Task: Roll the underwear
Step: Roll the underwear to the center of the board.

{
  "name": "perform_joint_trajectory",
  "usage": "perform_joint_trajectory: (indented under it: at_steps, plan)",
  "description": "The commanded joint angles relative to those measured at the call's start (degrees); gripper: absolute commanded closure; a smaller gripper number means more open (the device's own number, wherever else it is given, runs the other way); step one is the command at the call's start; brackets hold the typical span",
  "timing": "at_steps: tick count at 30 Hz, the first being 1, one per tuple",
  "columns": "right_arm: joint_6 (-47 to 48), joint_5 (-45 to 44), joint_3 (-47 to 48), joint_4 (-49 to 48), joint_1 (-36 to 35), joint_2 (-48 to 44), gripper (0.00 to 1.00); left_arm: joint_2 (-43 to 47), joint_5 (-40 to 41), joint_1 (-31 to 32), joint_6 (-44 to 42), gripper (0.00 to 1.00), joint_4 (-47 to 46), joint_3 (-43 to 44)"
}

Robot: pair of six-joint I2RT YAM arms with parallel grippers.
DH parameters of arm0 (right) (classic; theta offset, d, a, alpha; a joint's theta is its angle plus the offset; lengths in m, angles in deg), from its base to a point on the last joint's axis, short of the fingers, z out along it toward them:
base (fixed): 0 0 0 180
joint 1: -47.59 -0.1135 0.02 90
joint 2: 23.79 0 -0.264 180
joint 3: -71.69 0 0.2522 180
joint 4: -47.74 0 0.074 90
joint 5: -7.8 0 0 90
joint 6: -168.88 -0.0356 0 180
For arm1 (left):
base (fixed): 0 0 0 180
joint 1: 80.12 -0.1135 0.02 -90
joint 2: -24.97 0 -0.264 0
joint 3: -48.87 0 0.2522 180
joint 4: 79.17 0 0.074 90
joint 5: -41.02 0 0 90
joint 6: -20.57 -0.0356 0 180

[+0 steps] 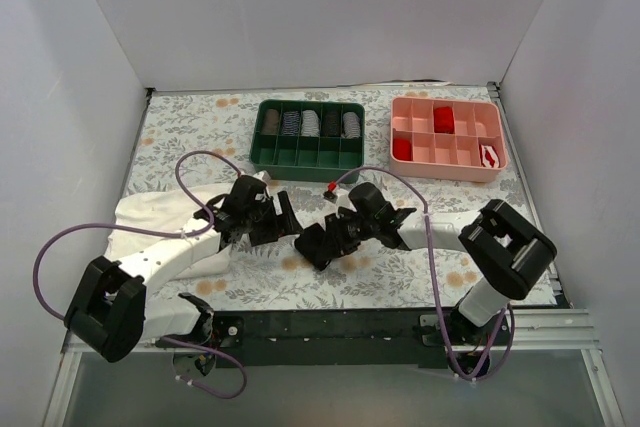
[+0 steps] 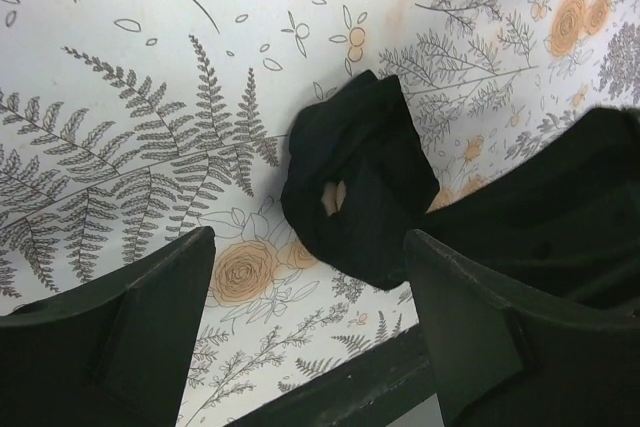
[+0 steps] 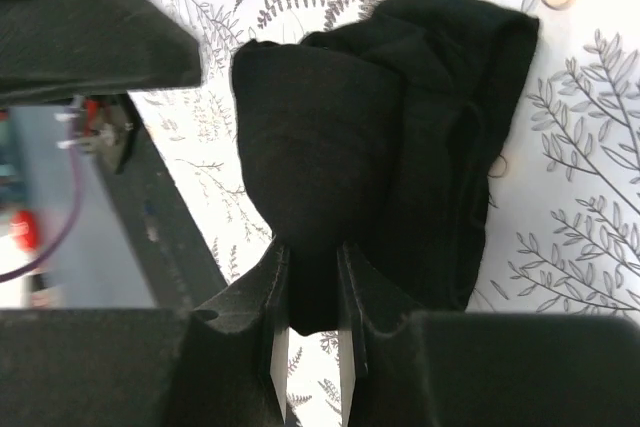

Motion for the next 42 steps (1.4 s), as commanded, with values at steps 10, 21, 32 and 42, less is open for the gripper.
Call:
perform_joint_trajectory:
  at_steps: [10,21,32,42]
  plan:
    - [-20.0,19.7,-8.4,-22.9,8.6,8.6,0.78,3.1,-6.7,-0.2,-0.3,0.25,-11.1,-6.1]
    - [-29.8,21.4,-11.6,-33.3,10.7,12.2,0.78,-1.0,-6.1,2.5,3.6,0.27,-18.7,-9.9]
    - [-30.6,21.4,-11.8,-34.6,10.7,12.9,0.77,-7.1,-2.7,4.3,6.7,0.36,-23.6,-8.4]
    - [-26.8,21.4,-10.4,-30.8,10.7,10.4,0.69,-9.6,-1.2,5.4,8.0,0.66,-22.5,-8.7]
